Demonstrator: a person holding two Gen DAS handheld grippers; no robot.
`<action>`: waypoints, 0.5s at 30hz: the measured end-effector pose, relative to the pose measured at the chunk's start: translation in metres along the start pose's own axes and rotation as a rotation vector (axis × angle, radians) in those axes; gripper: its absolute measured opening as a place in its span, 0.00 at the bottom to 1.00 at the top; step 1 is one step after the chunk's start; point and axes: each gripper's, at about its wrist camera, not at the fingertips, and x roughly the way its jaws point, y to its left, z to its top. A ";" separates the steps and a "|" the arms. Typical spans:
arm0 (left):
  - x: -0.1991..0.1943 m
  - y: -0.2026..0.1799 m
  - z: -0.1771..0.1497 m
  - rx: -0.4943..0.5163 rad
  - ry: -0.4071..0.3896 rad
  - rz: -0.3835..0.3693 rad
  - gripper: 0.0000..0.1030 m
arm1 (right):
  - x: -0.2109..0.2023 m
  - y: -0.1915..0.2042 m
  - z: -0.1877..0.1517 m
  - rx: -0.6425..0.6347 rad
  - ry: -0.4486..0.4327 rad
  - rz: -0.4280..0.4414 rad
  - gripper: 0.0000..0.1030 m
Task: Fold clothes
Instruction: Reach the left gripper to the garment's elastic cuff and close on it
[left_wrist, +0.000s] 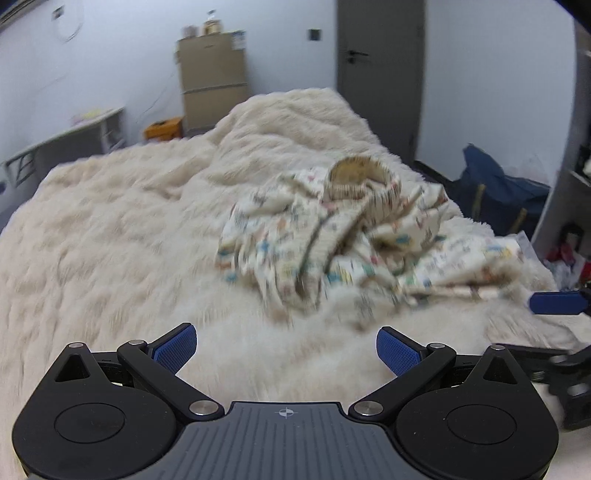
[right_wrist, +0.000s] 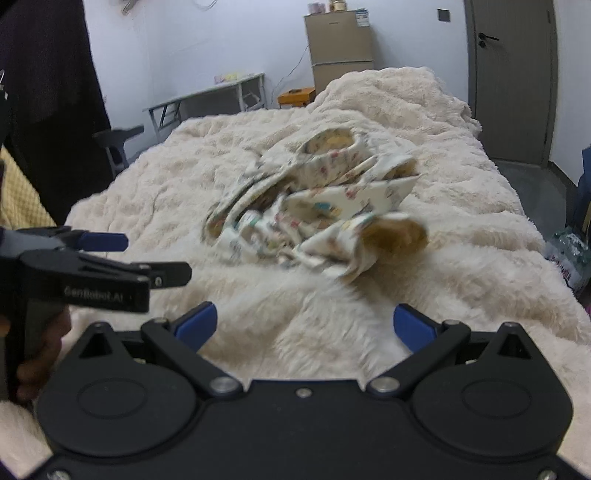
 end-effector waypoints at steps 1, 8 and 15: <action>0.006 0.004 0.005 0.002 -0.017 0.003 1.00 | 0.000 -0.003 0.002 0.006 -0.005 -0.002 1.00; 0.044 0.013 0.025 0.018 -0.019 0.039 1.00 | -0.004 -0.024 0.012 0.025 -0.055 0.012 1.00; 0.078 0.015 0.013 -0.044 0.021 -0.058 0.98 | 0.002 -0.027 0.016 -0.008 -0.055 0.041 1.00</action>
